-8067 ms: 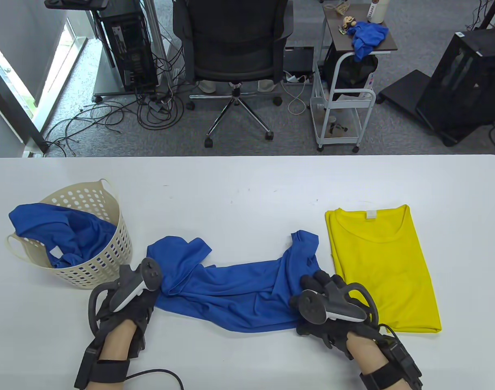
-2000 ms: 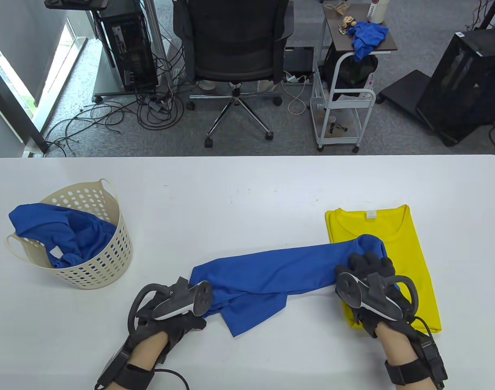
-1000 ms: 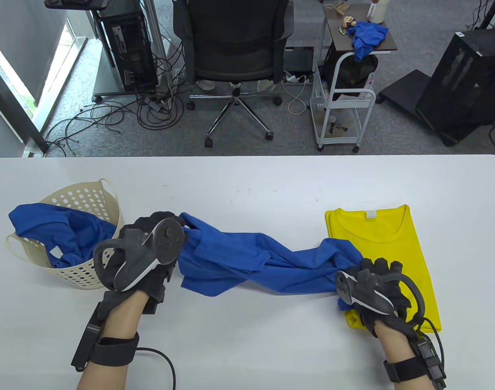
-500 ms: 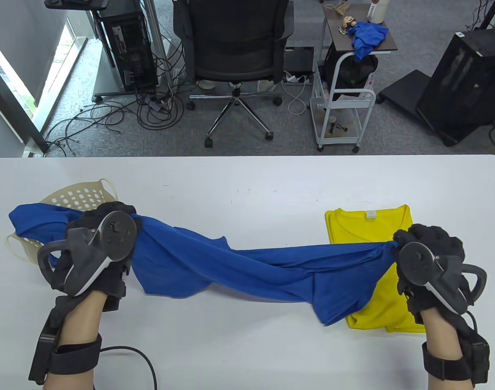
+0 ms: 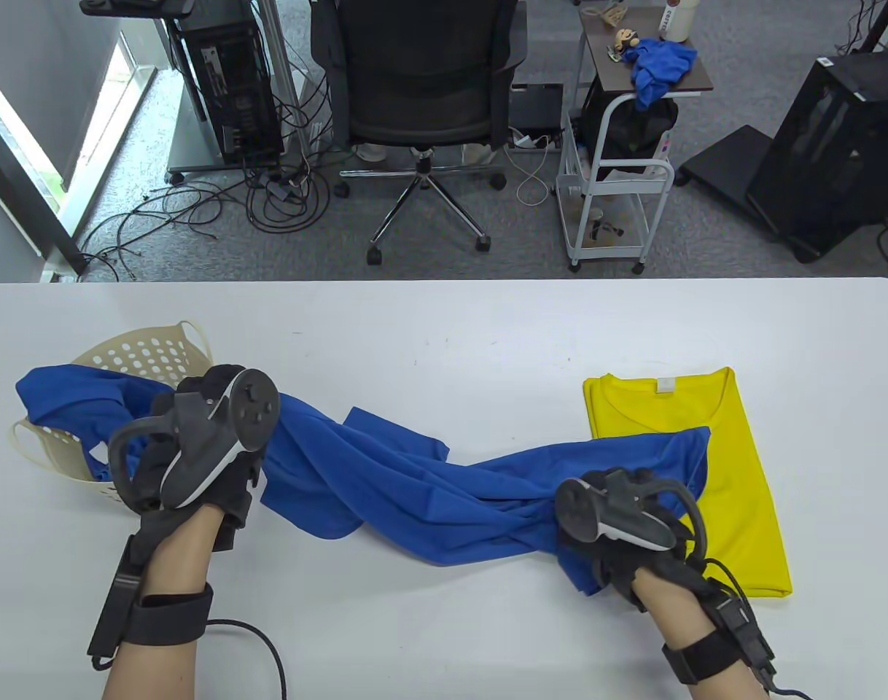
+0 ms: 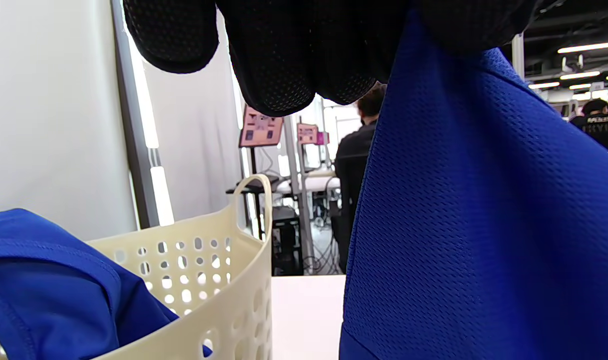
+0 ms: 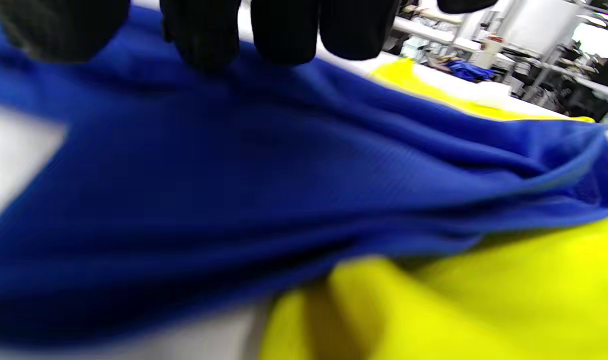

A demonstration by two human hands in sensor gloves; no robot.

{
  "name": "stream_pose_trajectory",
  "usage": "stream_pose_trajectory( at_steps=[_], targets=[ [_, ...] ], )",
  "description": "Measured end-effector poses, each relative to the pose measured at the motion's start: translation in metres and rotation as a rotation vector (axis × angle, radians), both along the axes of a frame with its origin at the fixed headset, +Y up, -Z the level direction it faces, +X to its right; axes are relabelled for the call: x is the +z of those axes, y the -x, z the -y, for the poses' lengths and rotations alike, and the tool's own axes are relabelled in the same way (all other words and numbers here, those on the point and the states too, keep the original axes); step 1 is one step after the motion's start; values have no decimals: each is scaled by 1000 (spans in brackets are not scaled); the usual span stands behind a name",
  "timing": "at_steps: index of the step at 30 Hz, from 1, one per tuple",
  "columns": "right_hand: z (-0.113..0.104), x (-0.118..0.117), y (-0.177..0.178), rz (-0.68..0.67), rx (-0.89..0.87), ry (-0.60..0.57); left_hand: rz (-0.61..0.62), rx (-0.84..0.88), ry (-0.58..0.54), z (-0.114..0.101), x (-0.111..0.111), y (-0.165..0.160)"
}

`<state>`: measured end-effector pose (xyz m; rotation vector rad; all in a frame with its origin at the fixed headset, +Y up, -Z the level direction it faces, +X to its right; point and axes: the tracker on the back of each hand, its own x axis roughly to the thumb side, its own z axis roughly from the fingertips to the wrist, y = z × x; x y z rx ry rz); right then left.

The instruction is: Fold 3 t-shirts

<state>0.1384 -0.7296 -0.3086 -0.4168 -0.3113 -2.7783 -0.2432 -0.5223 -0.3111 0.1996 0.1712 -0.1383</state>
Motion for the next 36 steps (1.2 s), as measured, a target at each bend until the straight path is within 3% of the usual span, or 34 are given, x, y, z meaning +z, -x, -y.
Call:
stream_pose_trajectory(
  at_steps=[2,4,7,10,14,17,20,24,27,32,36],
  targets=[
    [19,1,8,-27,114,-24,-5,8,-22,-6,4,3],
    [19,6,12,-66,84,-101,-14,22,-32,-13,9,7],
    [19,12,14,-113,236,-199,-24,25,-38,-20,15,12],
    [-15,13,-1,-62,162,-220,-28,33,-58,-28,23,18],
    [-93,13,-58,103,-319,-117,-48,63,-106,-47,36,38],
    [-109,3,-87,216,-207,-199,-34,107,-86,-47,36,46],
    [-91,-13,-99,324,-175,-151,20,178,-9,-28,25,38],
    [-61,-23,-86,351,-18,-395,50,96,84,0,9,16],
    [-62,-15,-65,246,-105,-454,56,57,97,6,4,7],
    [-54,0,-21,41,-143,-243,46,64,96,7,3,6],
    [-20,-6,-2,26,130,-172,34,68,104,11,8,12]
  ],
)
